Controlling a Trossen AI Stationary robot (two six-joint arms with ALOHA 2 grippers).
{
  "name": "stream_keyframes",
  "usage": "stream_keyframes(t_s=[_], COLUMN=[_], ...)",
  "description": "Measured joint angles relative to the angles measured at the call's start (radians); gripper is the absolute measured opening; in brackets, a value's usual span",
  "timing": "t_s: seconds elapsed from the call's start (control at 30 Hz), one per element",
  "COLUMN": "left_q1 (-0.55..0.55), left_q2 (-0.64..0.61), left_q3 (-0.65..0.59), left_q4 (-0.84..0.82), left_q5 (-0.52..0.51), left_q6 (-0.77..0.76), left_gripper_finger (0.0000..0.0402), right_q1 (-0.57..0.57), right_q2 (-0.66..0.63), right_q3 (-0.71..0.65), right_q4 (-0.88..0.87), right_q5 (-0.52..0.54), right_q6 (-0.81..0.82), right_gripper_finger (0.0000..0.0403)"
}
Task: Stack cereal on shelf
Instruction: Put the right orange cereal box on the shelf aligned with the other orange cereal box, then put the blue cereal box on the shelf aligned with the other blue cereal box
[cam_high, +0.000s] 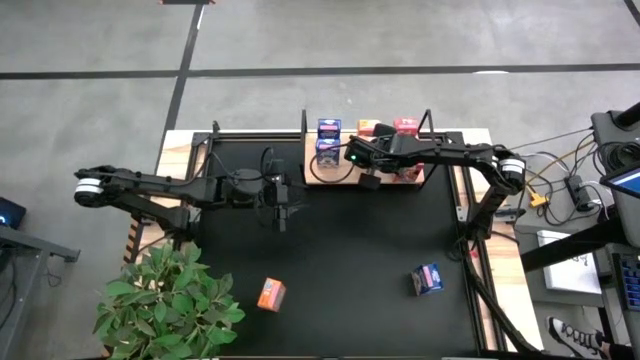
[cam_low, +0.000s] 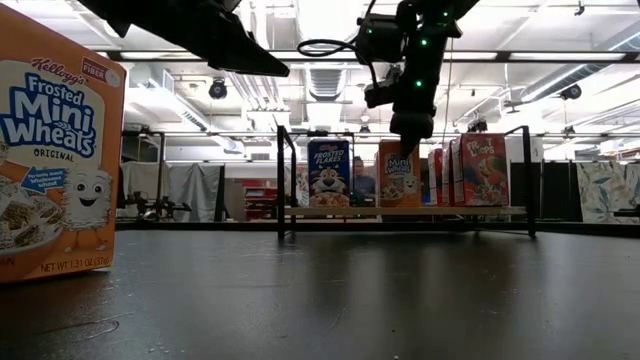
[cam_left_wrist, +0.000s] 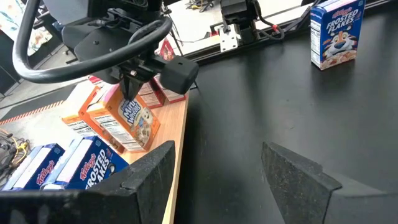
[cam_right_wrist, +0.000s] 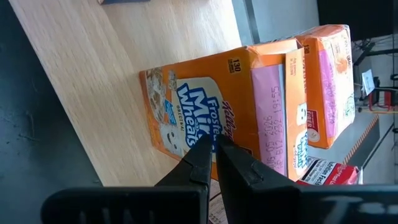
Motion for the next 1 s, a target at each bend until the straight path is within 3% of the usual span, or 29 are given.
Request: stream_keyframes(t_s=[0.7, 0.87, 1.0], left_q1=[0.0, 0.0, 0.0], left_q2=[0.0, 0.0, 0.0], left_q3=[0.0, 0.0, 0.0], left_q4=[-0.001, 0.0, 0.006], left_q5=[0.0, 0.0, 0.0], left_q6=[0.0, 0.0, 0.0], left_gripper_finger=[0.0223, 0.0223, 0.0223], right_q1=[-0.015, 0.025, 0.071], right_q2=[0.0, -0.043, -0.1], right_q3=[0.0, 0.013, 0.034], right_q4=[-0.008, -0.027, -0.047], right_q5=[0.001, -0.011, -0.149], right_q6=[-0.008, 0.044, 0.153], right_gripper_finger=[0.0011, 0.0011, 0.0011])
